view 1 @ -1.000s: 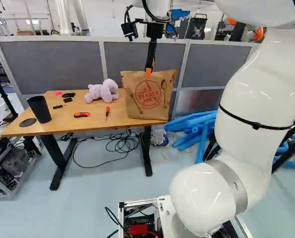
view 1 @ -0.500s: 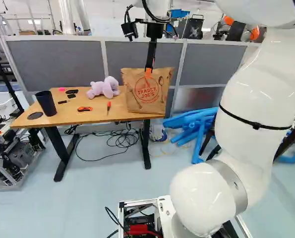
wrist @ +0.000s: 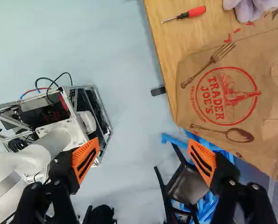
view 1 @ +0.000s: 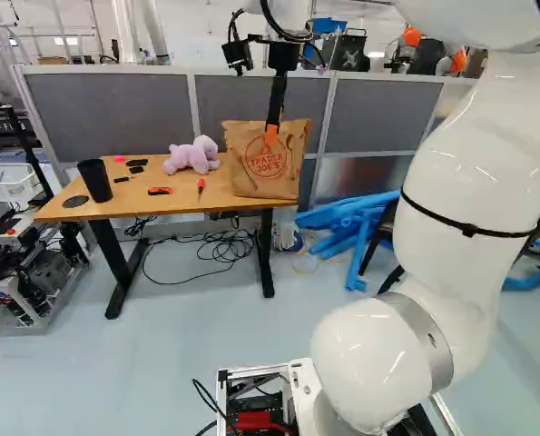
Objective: Pick up the bag on the ground and place it on the table
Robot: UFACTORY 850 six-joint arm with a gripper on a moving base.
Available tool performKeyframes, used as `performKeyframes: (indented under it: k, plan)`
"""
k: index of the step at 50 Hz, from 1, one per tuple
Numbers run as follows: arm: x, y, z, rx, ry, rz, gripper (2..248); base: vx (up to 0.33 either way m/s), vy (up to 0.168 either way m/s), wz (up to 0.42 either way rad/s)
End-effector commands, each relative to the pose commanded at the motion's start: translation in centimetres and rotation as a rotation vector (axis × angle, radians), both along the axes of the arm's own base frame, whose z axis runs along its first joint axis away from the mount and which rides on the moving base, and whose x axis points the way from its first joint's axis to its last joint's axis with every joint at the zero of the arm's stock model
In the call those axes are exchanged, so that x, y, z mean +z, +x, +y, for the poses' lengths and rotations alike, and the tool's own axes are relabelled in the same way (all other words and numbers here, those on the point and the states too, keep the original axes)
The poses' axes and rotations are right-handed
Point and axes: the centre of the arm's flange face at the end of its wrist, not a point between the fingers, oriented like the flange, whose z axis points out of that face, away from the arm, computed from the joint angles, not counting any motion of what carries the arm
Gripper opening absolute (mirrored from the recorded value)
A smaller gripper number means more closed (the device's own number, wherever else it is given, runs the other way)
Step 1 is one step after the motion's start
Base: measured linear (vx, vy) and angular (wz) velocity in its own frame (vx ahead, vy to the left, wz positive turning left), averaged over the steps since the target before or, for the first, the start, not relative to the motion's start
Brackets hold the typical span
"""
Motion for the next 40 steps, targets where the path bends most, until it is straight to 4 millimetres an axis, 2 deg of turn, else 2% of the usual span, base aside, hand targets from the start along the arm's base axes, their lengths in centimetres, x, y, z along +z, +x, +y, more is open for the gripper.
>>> performKeyframes:
  k: [11,40]
  plan:
    - [0.00,0.00,0.00,0.000,0.000,0.000,247,-0.108,-0.001,0.009]
    - [-0.31,0.02,-0.07,-0.010,0.002,-0.008,247,0.004,0.000,0.000]
